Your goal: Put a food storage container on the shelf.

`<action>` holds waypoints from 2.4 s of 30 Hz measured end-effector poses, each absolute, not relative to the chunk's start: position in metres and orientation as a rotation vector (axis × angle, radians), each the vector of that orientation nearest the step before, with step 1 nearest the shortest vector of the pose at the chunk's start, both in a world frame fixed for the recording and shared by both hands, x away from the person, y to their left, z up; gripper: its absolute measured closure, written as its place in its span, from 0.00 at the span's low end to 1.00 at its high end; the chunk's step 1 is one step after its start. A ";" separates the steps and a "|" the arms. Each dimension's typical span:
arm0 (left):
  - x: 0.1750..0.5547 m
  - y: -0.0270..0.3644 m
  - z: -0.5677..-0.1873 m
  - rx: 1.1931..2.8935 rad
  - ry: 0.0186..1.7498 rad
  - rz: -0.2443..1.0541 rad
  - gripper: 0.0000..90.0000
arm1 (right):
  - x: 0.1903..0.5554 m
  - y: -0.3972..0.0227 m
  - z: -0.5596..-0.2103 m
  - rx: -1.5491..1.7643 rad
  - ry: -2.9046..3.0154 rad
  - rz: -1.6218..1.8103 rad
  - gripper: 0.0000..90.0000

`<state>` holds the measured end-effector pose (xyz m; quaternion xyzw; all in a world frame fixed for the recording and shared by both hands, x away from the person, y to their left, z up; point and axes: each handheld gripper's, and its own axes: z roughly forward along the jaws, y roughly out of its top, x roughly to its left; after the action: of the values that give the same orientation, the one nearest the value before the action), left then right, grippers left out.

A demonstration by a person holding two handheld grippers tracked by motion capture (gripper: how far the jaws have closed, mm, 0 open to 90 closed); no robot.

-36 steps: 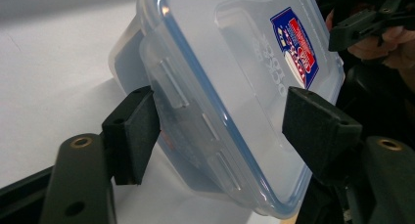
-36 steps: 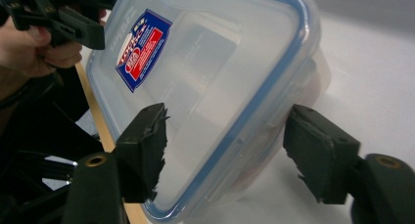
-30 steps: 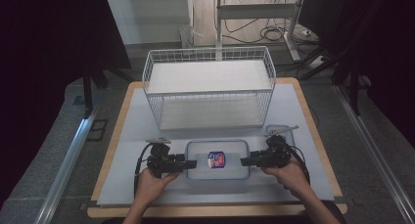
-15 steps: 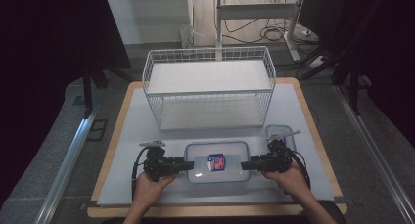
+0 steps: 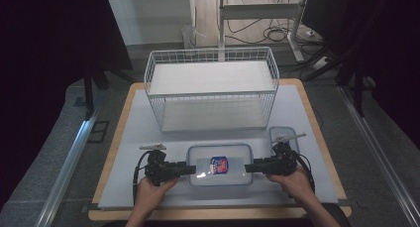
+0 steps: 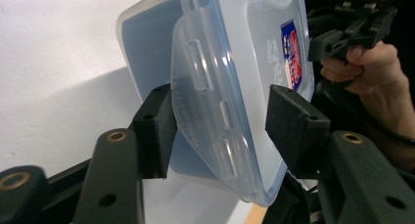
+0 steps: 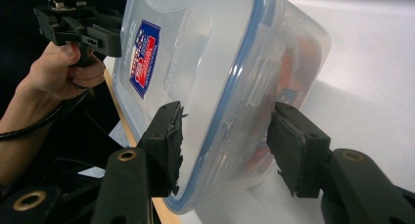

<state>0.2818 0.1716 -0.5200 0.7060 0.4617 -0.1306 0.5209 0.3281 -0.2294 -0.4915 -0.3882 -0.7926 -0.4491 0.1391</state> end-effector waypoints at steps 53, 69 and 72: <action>0.315 0.191 -0.426 1.624 1.034 -0.140 0.57 | 0.362 -0.224 -0.412 -1.038 -2.178 -1.626 0.65; 0.348 0.201 -0.379 1.614 1.022 -0.108 0.57 | 0.395 -0.213 -0.368 -1.038 -2.165 -1.694 0.65; 0.356 0.203 -0.369 1.611 1.015 -0.097 0.57 | 0.402 -0.212 -0.358 -1.045 -2.161 -1.704 0.65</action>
<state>0.3557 0.2026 -0.3689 0.6889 0.4342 -0.0416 0.5789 0.4018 -0.2116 -0.3577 -0.3532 -0.7305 -0.5760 0.0990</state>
